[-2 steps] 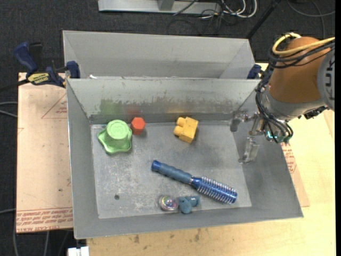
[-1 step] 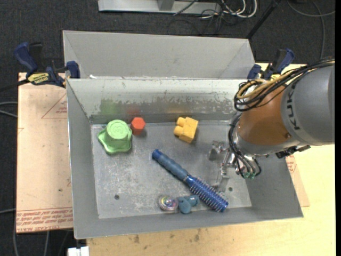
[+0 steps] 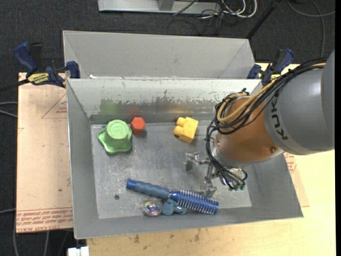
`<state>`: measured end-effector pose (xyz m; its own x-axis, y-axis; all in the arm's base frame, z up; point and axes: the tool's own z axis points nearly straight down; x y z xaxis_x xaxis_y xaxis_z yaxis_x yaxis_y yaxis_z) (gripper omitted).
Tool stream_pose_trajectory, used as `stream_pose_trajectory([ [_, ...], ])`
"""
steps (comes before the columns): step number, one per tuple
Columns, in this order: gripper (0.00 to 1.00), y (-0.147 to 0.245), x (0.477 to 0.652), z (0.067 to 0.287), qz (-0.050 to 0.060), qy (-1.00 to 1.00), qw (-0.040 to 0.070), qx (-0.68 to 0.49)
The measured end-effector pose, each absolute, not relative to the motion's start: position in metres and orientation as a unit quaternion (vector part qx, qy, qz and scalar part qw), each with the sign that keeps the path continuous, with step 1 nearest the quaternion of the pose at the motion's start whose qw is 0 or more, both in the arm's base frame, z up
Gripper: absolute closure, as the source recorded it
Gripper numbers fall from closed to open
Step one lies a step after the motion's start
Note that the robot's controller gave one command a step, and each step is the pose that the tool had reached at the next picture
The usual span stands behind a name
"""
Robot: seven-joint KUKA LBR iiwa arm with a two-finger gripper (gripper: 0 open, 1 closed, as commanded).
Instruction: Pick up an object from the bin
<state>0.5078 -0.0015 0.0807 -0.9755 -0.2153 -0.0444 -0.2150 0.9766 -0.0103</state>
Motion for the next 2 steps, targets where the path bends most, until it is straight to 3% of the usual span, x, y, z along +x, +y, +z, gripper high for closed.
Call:
stream_pose_trajectory([
  [1, 0.00, 0.0465, 0.4936, 0.1097, 0.001, 0.998, 0.006, -0.062],
  [2, 0.00, 0.0484, 0.4850, 0.1043, 0.000, 0.996, 0.008, -0.084],
])
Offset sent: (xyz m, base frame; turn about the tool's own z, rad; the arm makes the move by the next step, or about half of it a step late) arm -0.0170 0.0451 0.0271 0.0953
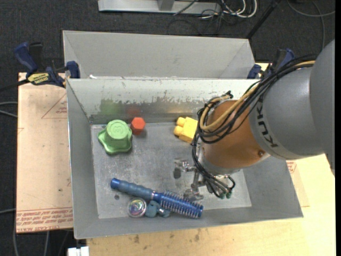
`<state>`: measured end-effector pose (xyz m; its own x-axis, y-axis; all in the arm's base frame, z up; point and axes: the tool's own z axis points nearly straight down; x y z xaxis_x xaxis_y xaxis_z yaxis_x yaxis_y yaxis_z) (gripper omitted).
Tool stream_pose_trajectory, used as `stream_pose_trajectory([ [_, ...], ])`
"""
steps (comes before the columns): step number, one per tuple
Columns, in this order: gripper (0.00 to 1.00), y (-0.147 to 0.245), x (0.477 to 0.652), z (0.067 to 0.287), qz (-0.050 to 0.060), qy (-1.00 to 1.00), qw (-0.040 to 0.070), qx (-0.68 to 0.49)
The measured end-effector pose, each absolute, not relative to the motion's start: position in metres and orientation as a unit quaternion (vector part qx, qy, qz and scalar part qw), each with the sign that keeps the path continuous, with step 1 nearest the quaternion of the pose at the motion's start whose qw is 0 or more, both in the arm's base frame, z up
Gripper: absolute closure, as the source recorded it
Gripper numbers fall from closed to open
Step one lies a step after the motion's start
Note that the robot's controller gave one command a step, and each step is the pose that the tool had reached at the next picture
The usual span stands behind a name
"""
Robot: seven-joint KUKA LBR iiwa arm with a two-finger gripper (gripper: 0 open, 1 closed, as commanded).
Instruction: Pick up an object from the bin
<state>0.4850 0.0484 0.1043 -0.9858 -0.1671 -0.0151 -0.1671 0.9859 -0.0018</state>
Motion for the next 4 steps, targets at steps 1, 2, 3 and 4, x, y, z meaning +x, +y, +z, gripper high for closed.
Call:
stream_pose_trajectory([
  [1, 0.00, -0.017, 0.551, 0.142, 0.000, 0.991, 0.004, 0.131],
  [2, 0.00, 0.036, 0.478, 0.102, 0.001, 1.000, -0.003, -0.005],
  [3, 0.00, 0.049, 0.488, 0.071, 0.001, 1.000, 0.003, -0.012],
  [4, 1.00, 0.048, 0.486, 0.072, 0.000, 1.000, 0.000, -0.012],
])
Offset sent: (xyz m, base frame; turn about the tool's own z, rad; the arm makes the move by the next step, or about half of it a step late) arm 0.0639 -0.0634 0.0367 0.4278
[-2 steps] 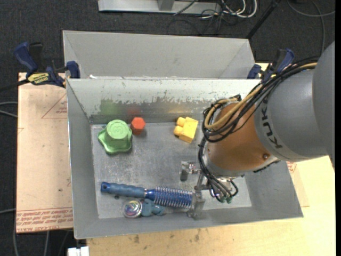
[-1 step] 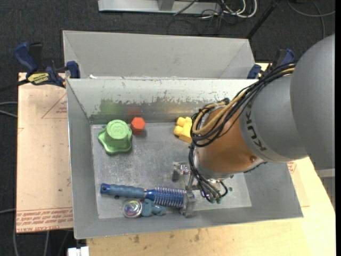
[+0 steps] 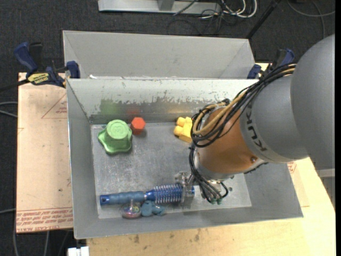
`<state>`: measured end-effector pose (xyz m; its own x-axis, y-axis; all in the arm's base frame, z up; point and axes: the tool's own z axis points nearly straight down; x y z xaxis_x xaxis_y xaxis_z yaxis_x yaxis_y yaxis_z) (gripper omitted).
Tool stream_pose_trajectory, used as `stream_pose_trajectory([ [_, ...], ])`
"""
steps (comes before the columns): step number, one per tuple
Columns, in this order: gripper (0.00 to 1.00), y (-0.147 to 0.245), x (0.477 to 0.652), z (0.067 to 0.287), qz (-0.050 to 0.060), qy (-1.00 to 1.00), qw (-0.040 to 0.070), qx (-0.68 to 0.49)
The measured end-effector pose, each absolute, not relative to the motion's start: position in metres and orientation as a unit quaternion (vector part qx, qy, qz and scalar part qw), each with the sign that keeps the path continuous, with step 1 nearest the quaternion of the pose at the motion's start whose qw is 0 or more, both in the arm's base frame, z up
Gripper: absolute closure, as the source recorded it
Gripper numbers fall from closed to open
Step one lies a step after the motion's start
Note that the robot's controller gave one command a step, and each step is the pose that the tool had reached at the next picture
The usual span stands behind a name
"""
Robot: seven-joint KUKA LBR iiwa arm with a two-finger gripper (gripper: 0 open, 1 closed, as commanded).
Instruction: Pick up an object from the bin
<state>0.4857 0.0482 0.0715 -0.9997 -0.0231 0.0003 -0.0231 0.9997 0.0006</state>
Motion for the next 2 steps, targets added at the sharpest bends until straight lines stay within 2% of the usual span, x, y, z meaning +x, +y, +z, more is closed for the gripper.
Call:
stream_pose_trajectory([
  [1, 1.00, 0.025, 0.512, 0.198, 0.000, -1.000, -0.005, 0.009],
  [2, 1.00, -0.018, 0.481, 0.238, 0.001, -0.981, -0.001, 0.192],
])
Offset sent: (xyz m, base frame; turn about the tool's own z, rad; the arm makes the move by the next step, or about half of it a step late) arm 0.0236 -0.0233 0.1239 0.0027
